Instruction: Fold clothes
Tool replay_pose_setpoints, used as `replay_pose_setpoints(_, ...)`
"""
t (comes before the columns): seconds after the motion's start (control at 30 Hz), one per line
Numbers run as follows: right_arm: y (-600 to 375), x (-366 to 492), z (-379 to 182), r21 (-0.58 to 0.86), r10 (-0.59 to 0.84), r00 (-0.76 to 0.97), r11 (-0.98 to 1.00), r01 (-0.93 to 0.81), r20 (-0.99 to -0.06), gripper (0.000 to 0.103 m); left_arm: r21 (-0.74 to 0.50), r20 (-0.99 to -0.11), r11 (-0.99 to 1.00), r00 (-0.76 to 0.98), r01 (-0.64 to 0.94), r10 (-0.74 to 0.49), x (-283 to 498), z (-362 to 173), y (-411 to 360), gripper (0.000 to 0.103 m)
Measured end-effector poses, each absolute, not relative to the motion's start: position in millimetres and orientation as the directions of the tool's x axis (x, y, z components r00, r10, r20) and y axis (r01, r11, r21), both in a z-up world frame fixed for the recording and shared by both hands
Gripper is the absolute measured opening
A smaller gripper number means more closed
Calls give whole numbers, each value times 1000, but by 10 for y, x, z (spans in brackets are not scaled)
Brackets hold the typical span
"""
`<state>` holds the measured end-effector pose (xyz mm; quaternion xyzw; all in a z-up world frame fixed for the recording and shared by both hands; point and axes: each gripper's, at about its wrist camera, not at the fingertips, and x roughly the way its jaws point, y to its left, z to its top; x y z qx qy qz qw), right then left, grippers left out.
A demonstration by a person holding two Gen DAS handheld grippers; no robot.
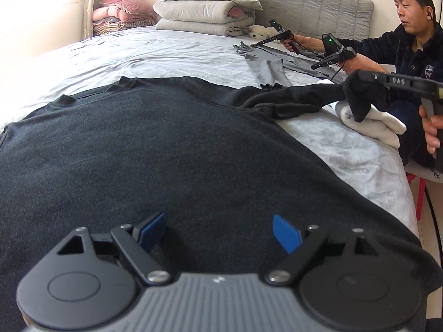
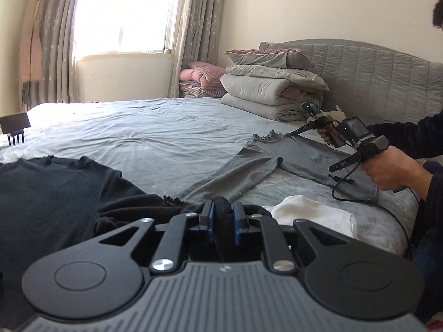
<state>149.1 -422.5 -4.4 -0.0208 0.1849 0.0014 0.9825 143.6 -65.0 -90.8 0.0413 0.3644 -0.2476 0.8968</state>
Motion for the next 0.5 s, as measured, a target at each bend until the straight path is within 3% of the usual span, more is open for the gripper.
replay_pose_setpoints(0.13,-4488,1604,256,-59,-109,928,994,94,-357,15,-123,-667,873,613,471,-425,1439,-895,-636,86)
replay_pose_setpoints(0.3,-4928,1877,148,-133,-321,846,947,293,-425,16,-122,-668,873,611,473,-424,1424,-886,-629,86)
replay_pose_setpoints(0.37,-5014,1849,72,-162,-389,825,921,354,-410,25,-122,-668,872,611,473,-425,1424,-880,-615,86)
replay_pose_setpoints(0.5,-5081,1624,-4,-44,-303,854,948,315,-422,28,-122,-671,874,610,470,-422,1435,-886,-588,87)
